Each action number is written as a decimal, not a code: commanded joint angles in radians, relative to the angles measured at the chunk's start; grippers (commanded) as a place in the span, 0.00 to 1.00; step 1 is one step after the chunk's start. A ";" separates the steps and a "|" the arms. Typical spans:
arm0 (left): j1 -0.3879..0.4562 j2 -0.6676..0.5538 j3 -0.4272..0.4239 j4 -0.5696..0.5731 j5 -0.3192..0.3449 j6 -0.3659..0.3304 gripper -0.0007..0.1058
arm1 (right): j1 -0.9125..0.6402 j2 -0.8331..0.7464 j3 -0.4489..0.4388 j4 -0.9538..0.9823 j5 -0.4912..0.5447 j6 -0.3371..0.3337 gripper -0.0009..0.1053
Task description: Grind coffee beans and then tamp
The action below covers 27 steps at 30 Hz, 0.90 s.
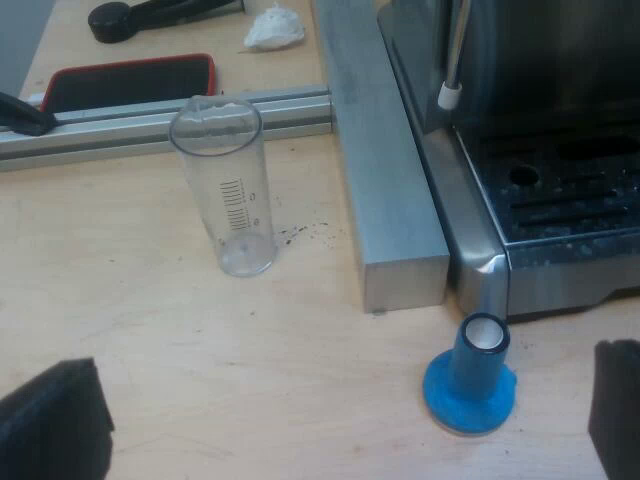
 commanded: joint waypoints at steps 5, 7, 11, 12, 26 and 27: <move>-0.001 -0.087 -0.011 -0.017 0.133 -0.012 1.00 | 0.053 -0.017 -0.016 0.000 -0.014 0.043 0.75; -0.010 -0.058 -0.025 -0.017 0.152 -0.012 1.00 | 0.082 0.010 -0.040 0.008 -0.014 0.042 0.75; -0.069 0.016 -0.064 -0.017 0.161 -0.012 0.99 | 0.156 0.095 -0.120 0.029 -0.014 0.042 0.75; -0.083 0.027 -0.069 -0.017 0.161 -0.012 0.98 | 0.168 0.114 -0.134 0.031 -0.014 0.042 0.75; -0.300 0.233 -0.083 -0.180 0.308 -0.003 0.77 | 0.495 0.385 -0.305 0.074 -0.059 0.005 0.75; -0.305 0.245 -0.083 -0.194 0.326 0.002 0.80 | 0.530 0.397 -0.305 0.062 -0.059 0.005 0.75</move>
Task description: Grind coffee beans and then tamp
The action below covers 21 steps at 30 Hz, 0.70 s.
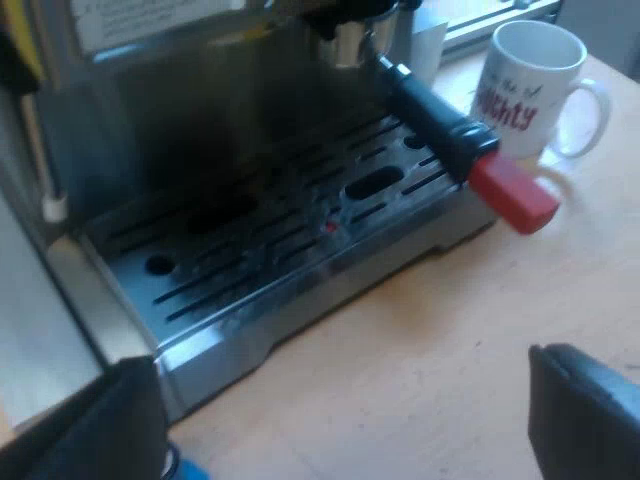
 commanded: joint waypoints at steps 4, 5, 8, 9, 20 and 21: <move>-0.049 0.046 -0.007 -0.081 0.107 0.042 0.80 | 0.183 0.055 -0.012 -0.085 0.006 -0.020 0.75; -0.059 0.050 -0.007 -0.089 0.111 0.043 0.80 | 0.207 0.061 -0.010 -0.102 0.018 -0.020 0.75; -0.095 0.063 -0.007 -0.111 0.112 0.060 0.80 | 0.285 0.085 -0.007 -0.150 0.075 -0.017 0.75; -0.112 0.070 -0.007 -0.112 0.121 0.093 0.80 | 0.321 0.096 -0.006 -0.173 0.106 -0.008 0.75; -0.193 0.097 0.115 -0.260 0.192 0.139 0.80 | 0.645 0.218 0.045 -0.409 0.464 0.099 0.74; -0.193 0.099 0.134 -0.278 0.206 0.139 0.80 | 0.679 0.228 0.063 -0.448 0.494 0.120 0.71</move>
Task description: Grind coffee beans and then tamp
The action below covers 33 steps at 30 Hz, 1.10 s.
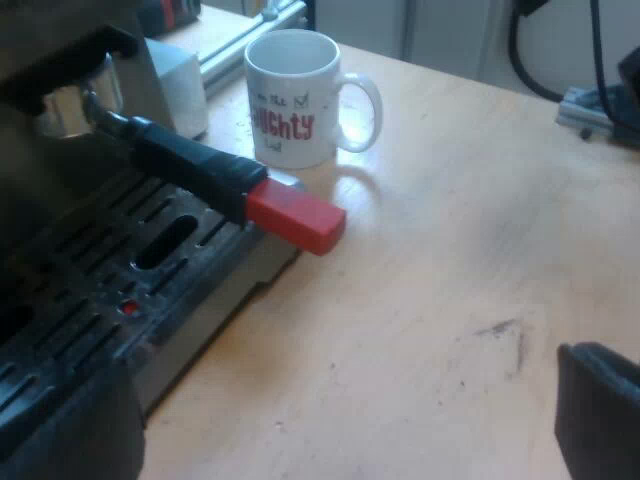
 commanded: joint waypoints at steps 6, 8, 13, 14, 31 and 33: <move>-0.007 0.000 0.102 -0.133 0.057 0.005 0.80 | 0.179 0.078 0.122 -0.244 0.244 0.152 0.60; -0.007 0.001 0.122 -0.157 0.059 0.005 0.80 | 0.214 0.107 0.145 -0.292 0.291 0.195 0.60; -0.007 0.001 0.155 -0.201 0.080 0.005 0.80 | 0.288 0.215 0.191 -0.434 0.467 0.259 0.47; -0.007 0.001 0.157 -0.200 0.080 0.005 0.80 | 0.291 0.225 0.191 -0.444 0.478 0.268 0.45; -0.007 0.001 0.196 -0.214 0.080 -0.004 0.80 | 0.301 0.588 0.191 -0.896 0.628 0.358 0.21; -0.007 0.001 0.196 -0.214 0.080 -0.012 0.80 | 0.301 0.611 0.191 -0.917 0.656 0.358 0.21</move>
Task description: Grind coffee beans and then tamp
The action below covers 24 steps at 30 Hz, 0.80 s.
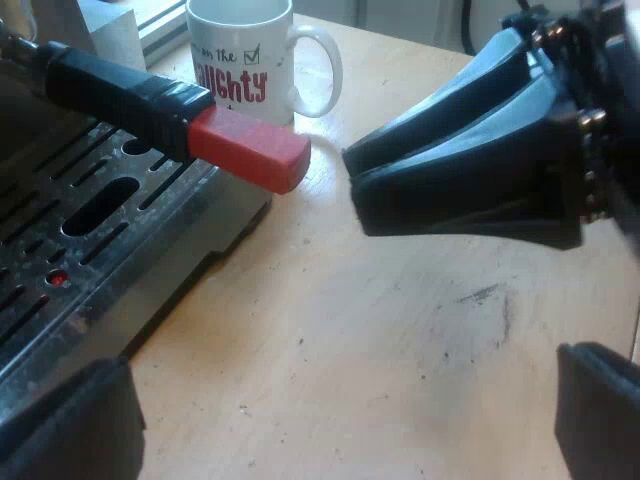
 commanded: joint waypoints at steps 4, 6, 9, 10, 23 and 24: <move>-0.007 -0.001 -0.001 -0.018 0.011 -0.017 0.80 | 0.002 0.053 -0.003 -0.064 0.065 0.006 0.10; -0.007 -0.001 -0.001 -0.018 0.011 -0.017 0.80 | 0.002 0.063 -0.003 -0.076 0.073 0.006 0.06; -0.007 -0.001 -0.001 -0.018 0.011 -0.017 0.80 | 0.002 0.078 -0.004 -0.089 0.103 0.006 0.05; -0.007 -0.001 -0.001 -0.018 0.011 -0.021 0.80 | 0.002 0.083 -0.005 -0.089 0.106 0.006 0.05; -0.007 -0.001 -0.001 -0.018 0.034 -0.020 0.80 | -0.012 0.117 -0.004 -0.126 0.157 0.003 0.05; -0.007 -0.001 -0.001 -0.018 0.034 -0.020 0.80 | -0.021 0.117 -0.004 -0.142 0.157 0.003 0.05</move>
